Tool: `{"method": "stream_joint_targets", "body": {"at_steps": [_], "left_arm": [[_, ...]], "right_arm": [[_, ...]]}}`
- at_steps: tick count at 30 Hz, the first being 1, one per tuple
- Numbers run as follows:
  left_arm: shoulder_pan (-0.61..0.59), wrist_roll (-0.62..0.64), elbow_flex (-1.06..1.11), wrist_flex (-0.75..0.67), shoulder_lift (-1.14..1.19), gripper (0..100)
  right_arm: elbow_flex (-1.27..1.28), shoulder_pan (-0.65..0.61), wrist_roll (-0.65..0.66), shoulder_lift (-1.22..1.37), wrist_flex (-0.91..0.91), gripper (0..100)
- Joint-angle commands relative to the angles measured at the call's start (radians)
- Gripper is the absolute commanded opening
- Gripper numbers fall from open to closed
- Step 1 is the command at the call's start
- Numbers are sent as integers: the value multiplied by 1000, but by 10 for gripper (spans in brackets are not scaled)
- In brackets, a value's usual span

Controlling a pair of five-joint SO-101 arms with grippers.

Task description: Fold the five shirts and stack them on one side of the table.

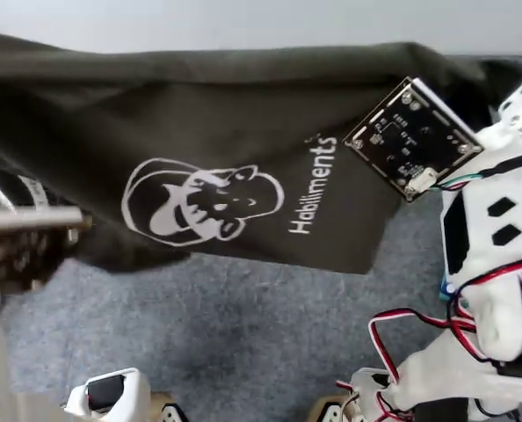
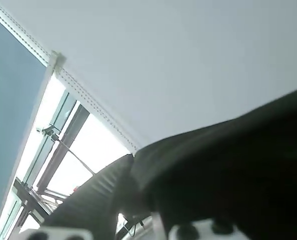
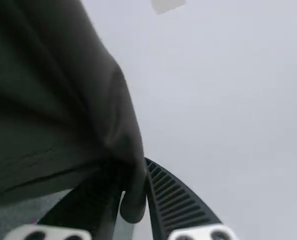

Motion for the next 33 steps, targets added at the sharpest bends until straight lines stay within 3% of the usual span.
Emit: {"method": "stream_joint_targets", "body": {"at_steps": [1, 13, 19, 27, 33], "left_arm": [[-5, -12, -18, 6, -23, 14], [-5, -34, -16, 46, -97, 14], [-2, -40, 15, 203, -87, 14], [3, -66, 375, 528, -83, 14], [3, -66, 843, 413, -81, 14]], "right_arm": [[-21, 7, 9, -10, 71, 9], [-17, 7, 8, -42, 133, 9], [252, -19, 8, -44, 134, 9], [815, -225, -74, -27, 128, 9], [1200, -358, -77, 84, -130, 9]]}}
